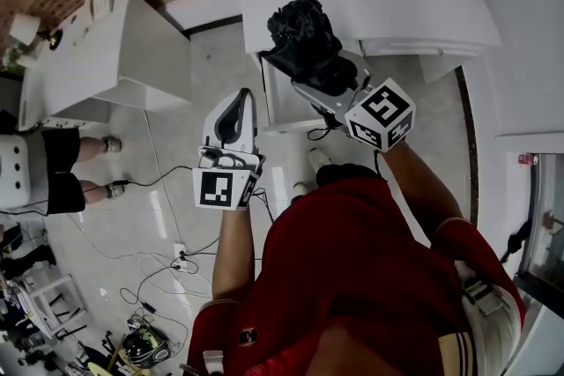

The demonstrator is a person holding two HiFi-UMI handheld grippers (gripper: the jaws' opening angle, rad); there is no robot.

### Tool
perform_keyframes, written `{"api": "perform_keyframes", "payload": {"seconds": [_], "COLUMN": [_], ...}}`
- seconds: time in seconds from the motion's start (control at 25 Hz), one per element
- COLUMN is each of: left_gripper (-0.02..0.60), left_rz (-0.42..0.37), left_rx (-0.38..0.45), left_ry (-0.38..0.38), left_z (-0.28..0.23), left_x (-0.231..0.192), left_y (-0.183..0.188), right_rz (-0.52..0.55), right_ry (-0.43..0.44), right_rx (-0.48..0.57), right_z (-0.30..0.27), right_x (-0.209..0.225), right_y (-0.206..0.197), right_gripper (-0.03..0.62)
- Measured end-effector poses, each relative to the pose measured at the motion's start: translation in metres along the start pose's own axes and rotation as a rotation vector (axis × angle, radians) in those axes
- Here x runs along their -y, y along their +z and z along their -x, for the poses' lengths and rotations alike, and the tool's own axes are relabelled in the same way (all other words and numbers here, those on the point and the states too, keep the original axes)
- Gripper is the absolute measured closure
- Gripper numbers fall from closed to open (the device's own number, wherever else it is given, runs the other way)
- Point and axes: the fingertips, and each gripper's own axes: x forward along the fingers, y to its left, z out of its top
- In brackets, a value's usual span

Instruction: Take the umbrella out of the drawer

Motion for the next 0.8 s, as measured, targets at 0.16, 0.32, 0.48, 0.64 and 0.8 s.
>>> {"api": "perform_keyframes", "payload": {"seconds": [0.16,0.32,0.48,0.64,0.8], "left_gripper": [0.575,0.575,0.575,0.575,0.575], "left_rz": [-0.005,-0.014,-0.014,-0.013,-0.01], "left_rx": [0.022,0.049,0.061,0.062,0.068], "left_ry": [-0.025,-0.052,-0.066,-0.076,-0.084], "left_z": [0.003,0.009,0.015,0.012,0.01], "left_x": [0.011,0.024,0.037,0.038,0.038], "left_y": [0.02,0.035,0.039,0.04,0.043], "right_rz": [-0.013,-0.015,-0.003,-0.001,0.003], "right_ry": [-0.011,-0.026,-0.035,-0.041,-0.055], "right_rx": [0.087,0.153,0.194,0.212,0.216], "right_z": [0.018,0.037,0.054,0.057,0.059], "right_x": [-0.011,-0.019,-0.028,-0.029,-0.029], "right_y": [0.021,0.032,0.035,0.039,0.041], "right_gripper": [0.31,0.31,0.31,0.31,0.31]}}
